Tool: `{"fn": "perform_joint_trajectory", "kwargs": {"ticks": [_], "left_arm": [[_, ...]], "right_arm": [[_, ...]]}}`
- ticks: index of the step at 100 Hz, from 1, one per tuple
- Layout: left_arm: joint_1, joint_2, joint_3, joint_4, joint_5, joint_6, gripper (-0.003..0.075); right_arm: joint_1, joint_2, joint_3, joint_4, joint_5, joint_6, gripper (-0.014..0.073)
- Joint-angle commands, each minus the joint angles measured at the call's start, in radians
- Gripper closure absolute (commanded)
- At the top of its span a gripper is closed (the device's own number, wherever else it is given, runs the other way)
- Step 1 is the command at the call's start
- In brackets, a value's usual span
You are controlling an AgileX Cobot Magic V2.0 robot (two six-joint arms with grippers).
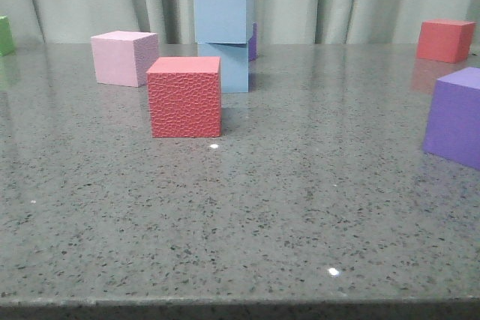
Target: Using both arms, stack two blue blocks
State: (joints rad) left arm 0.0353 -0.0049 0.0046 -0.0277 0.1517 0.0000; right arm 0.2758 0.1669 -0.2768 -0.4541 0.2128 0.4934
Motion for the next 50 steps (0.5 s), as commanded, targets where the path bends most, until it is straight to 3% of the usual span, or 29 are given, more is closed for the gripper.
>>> {"fn": "perform_joint_trajectory", "kwargs": {"ticks": [1, 21, 50], "left_arm": [[0.002, -0.033, 0.003, -0.01, -0.078, -0.007, 0.0738], [0.002, -0.033, 0.003, -0.01, -0.078, -0.007, 0.0738], [0.002, -0.033, 0.003, -0.01, -0.078, -0.007, 0.0738]], "right_arm": [[-0.075, 0.012, 0.021, 0.081, -0.213, -0.077, 0.0707], [-0.202, 0.001, 0.131, 0.202, -0.346, -0.14, 0.0707], [-0.23, -0.049, 0.256, 0.342, -0.342, -0.257, 0.0707]]}}
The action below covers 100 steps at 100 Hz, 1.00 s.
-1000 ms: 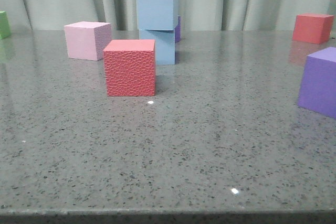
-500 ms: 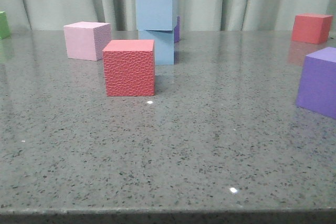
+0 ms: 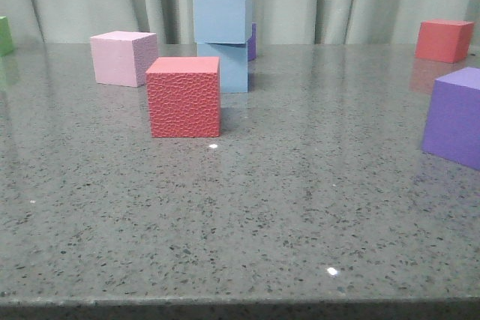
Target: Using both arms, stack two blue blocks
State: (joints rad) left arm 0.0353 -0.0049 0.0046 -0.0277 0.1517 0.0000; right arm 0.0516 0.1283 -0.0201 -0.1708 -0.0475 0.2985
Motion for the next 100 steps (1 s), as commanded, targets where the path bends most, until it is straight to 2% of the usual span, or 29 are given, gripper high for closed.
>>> {"fn": "perform_joint_trajectory", "kwargs": {"ticks": [1, 9, 33, 100], "left_arm": [[0.002, -0.033, 0.003, -0.01, -0.078, -0.007, 0.0739], [0.002, -0.033, 0.003, -0.01, -0.078, -0.007, 0.0739], [0.002, -0.033, 0.003, -0.01, -0.078, -0.007, 0.0738], [0.002, -0.033, 0.003, -0.01, -0.078, -0.007, 0.0738]], "right_arm": [[-0.006, -0.016, 0.001, 0.068, -0.08, -0.069, 0.0707], [-0.006, -0.05, 0.029, 0.082, -0.075, -0.079, 0.0707], [-0.008, -0.161, 0.027, 0.081, 0.105, -0.079, 0.0707], [-0.008, -0.16, 0.027, 0.081, 0.114, -0.079, 0.0707]]}}
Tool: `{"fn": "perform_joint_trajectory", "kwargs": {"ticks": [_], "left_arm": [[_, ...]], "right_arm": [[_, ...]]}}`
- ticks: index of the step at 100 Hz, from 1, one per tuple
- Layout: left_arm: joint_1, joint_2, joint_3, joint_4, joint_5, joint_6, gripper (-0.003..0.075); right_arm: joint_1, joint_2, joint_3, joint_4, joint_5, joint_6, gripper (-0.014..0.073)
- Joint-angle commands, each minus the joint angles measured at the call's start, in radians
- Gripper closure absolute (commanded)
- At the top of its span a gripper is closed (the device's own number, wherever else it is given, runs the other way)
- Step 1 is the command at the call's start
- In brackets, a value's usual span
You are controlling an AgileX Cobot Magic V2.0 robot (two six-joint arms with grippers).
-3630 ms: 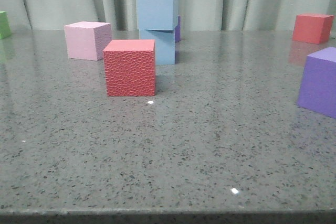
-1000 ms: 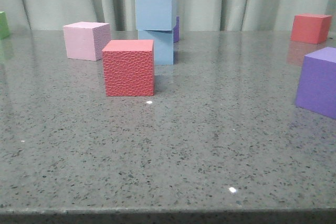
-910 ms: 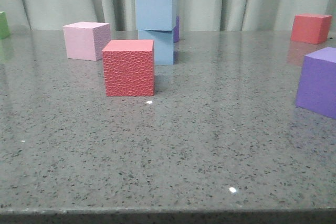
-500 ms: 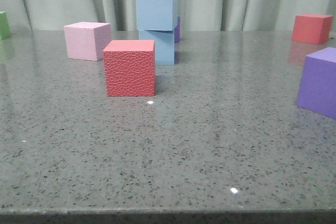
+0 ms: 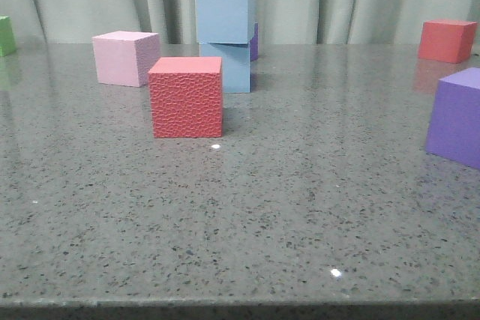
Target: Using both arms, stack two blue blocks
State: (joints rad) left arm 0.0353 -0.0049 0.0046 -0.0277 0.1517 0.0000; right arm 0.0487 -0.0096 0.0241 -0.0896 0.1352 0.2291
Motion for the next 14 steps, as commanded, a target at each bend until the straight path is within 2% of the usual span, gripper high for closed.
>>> {"fn": "perform_joint_trajectory", "kwargs": {"ticks": [1, 14], "left_arm": [[0.002, -0.033, 0.003, -0.01, -0.078, -0.007, 0.0738], [0.002, -0.033, 0.003, -0.01, -0.078, -0.007, 0.0738]], "right_arm": [[-0.005, -0.022, -0.017, 0.0, -0.068, -0.009, 0.0707], [-0.005, -0.022, -0.017, 0.0, -0.068, -0.009, 0.0707]]}}
